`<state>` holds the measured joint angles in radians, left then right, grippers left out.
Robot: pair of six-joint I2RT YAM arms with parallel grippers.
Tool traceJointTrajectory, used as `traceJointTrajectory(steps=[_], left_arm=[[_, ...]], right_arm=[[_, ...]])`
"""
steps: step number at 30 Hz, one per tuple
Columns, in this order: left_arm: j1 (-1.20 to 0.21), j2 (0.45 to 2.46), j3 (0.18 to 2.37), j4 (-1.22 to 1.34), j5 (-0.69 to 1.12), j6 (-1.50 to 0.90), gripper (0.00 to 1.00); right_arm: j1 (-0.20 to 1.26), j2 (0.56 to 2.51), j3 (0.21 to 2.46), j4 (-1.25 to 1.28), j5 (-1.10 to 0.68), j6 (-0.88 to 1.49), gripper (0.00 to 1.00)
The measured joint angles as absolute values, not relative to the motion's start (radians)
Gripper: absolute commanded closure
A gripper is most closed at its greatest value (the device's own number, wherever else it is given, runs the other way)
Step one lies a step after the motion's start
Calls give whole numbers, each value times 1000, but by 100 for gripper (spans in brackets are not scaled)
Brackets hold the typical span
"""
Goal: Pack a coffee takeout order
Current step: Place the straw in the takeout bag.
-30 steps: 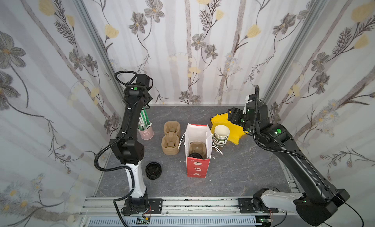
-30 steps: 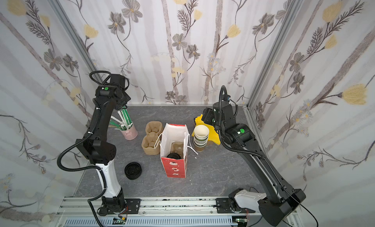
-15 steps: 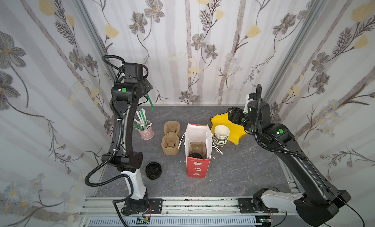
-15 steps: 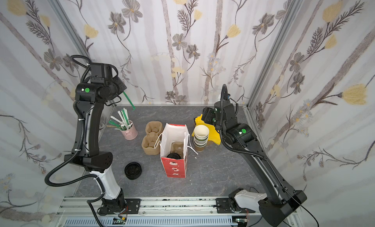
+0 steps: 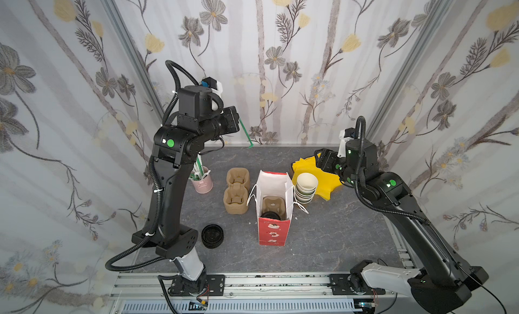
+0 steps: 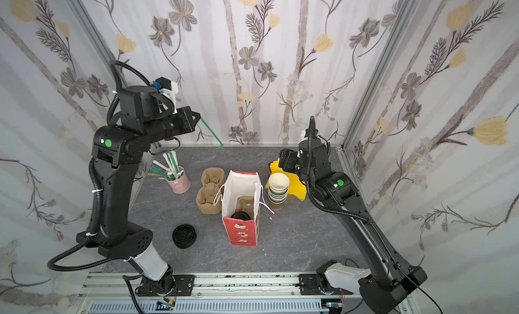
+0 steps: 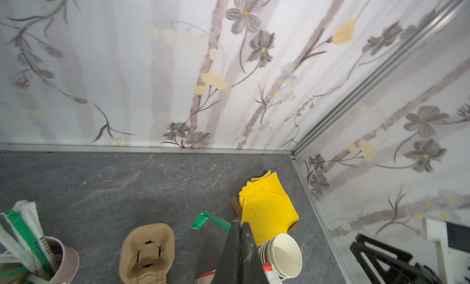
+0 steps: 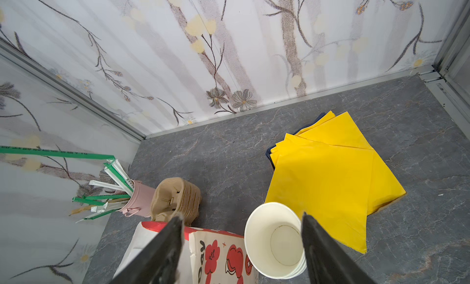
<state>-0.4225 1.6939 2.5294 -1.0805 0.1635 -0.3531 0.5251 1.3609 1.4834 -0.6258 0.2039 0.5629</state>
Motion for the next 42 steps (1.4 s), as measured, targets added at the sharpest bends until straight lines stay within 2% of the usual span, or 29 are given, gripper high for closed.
traceJointTrajectory(steps=[13, 19, 33, 42], left_arm=[[-574, 1545, 2178, -1028, 395, -306, 100], [-611, 1496, 2062, -996, 417, -257, 100], [-665, 1480, 1712, -755, 211, -70, 100], [-680, 1475, 1601, -676, 74, 8, 100]], right_arm=[[524, 1309, 1448, -636, 192, 559, 26], [524, 1279, 1428, -641, 199, 559, 26], [524, 1238, 1407, -687, 223, 567, 26], [524, 1226, 1408, -715, 249, 576, 26]])
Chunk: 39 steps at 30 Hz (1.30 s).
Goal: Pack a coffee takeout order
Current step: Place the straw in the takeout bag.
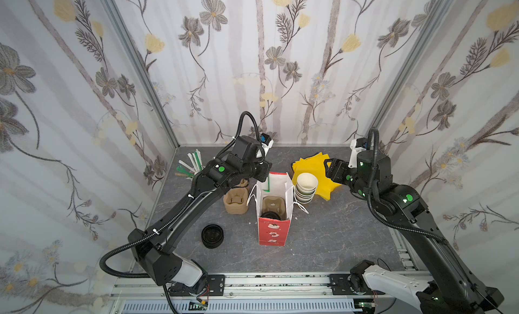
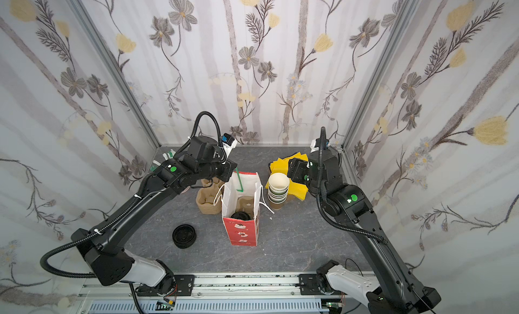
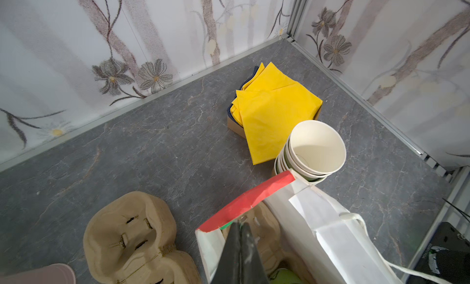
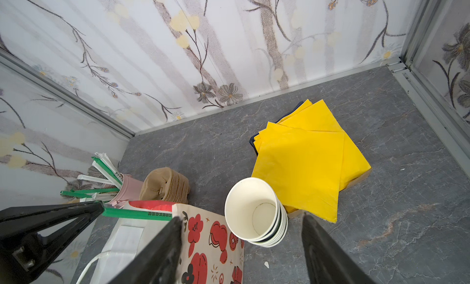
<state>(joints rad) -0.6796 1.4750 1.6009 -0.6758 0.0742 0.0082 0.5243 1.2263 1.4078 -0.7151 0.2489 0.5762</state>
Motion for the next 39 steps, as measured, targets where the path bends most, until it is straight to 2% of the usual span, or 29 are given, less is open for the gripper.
traceJointTrajectory(steps=[9, 12, 13, 18, 22, 26, 33, 39], left_arm=[[-688, 1473, 1487, -645, -12, 52, 100], [-688, 1473, 1467, -640, -47, 54, 83], [-688, 1473, 1465, -640, -56, 57, 74], [-687, 1465, 1484, -637, -102, 55, 50], [-687, 1448, 1526, -626, -128, 48, 37], [-687, 1428, 1571, -608, -139, 16, 28], [-683, 1411, 1644, -546, -167, -170, 24], [-613, 1359, 1574, -520, -226, -462, 27]], right_arm=[[524, 1237, 1408, -715, 253, 587, 26], [524, 1243, 1408, -715, 254, 587, 26], [524, 1244, 1408, -715, 255, 587, 26], [524, 1254, 1408, -715, 260, 587, 26], [524, 1267, 1408, -715, 256, 587, 26], [524, 1278, 1408, -715, 241, 586, 26], [509, 1333, 1410, -736, 213, 587, 26], [461, 1489, 1484, -854, 127, 609, 25]])
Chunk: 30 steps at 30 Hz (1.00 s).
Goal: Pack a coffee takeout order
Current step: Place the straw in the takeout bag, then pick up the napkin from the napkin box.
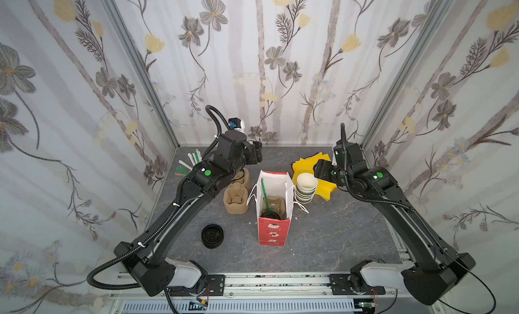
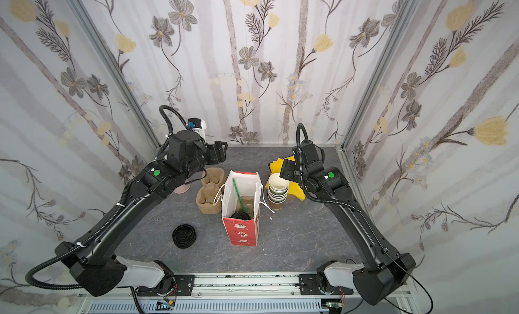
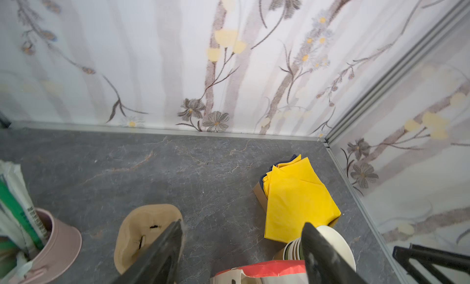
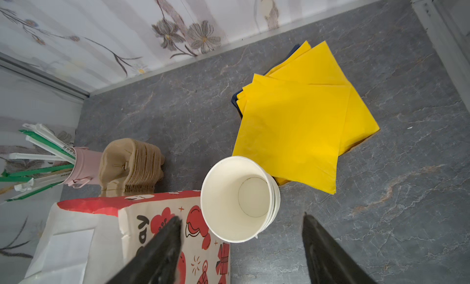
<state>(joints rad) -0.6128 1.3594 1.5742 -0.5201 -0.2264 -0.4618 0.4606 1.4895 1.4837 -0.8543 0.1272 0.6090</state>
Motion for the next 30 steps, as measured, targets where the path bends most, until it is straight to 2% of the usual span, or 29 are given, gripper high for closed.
traceJointTrajectory(steps=[5, 8, 11, 21, 30], left_arm=[[-526, 1280, 1438, -516, -225, -686, 29], [-501, 1248, 1392, -517, -211, -755, 29], [-477, 1214, 1366, -507, -206, -791, 29], [-433, 1196, 1328, -486, -173, -820, 30], [-417, 1211, 1314, -438, -116, -837, 30]], right_arm=[[393, 1597, 1525, -929, 74, 616, 28], [344, 1634, 1530, -937, 65, 633, 34], [278, 1629, 1470, -892, 54, 675, 35], [61, 1508, 1061, -561, -165, 783, 30], [-82, 1435, 687, -187, -411, 882, 14]])
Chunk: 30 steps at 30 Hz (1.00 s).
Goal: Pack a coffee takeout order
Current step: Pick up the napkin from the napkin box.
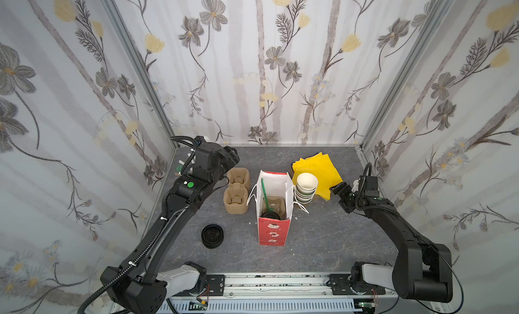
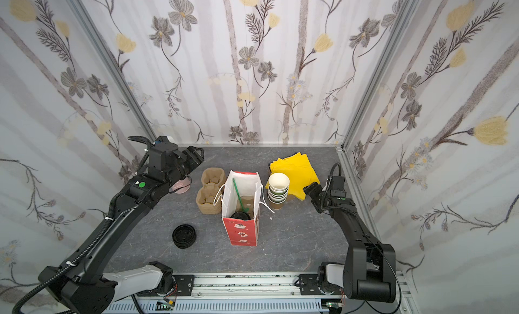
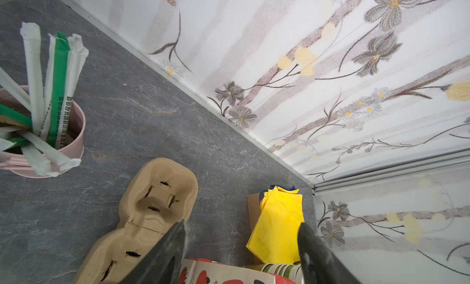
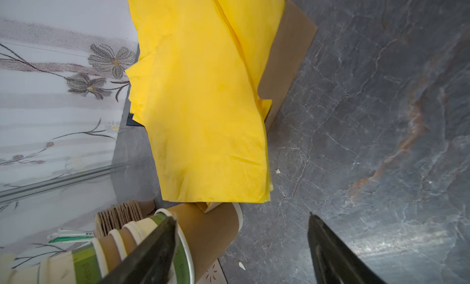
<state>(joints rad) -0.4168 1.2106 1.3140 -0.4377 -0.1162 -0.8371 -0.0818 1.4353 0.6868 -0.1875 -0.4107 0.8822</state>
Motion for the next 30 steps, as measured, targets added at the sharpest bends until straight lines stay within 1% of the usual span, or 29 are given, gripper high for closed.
traceJointTrajectory(steps=[2, 3, 8, 12, 14, 16, 18, 21, 24, 30], left_arm=[[-417, 1217, 1306, -424, -98, -847, 30], [-417, 1218, 1304, -422, -91, -851, 30], [-416, 1219, 1303, -395, -69, -865, 35], [-414, 1219, 1302, -386, -48, -865, 35], [-413, 1220, 1305, -385, -41, -865, 36], [-410, 1222, 1314, -384, -32, -864, 38], [-410, 1224, 1324, -377, -28, -864, 42], [-408, 1230, 1339, -369, -22, -860, 42], [-406, 1238, 1348, -364, -12, -857, 43], [-406, 1246, 1360, -362, -4, -855, 44]], right_arm=[[-100, 1448, 642, -113, -466, 901, 10], [-103, 1457, 629, -83, -485, 908, 10], [-118, 1531, 561, 97, -600, 954, 11], [-119, 1601, 532, 235, -662, 997, 11], [-119, 1642, 525, 297, -680, 1021, 13], [-119, 1676, 525, 359, -701, 1041, 20], [-119, 1705, 527, 407, -715, 1059, 25], [-120, 1725, 535, 449, -727, 1077, 31], [-124, 1734, 545, 480, -734, 1089, 41], [-131, 1736, 545, 504, -737, 1103, 73]])
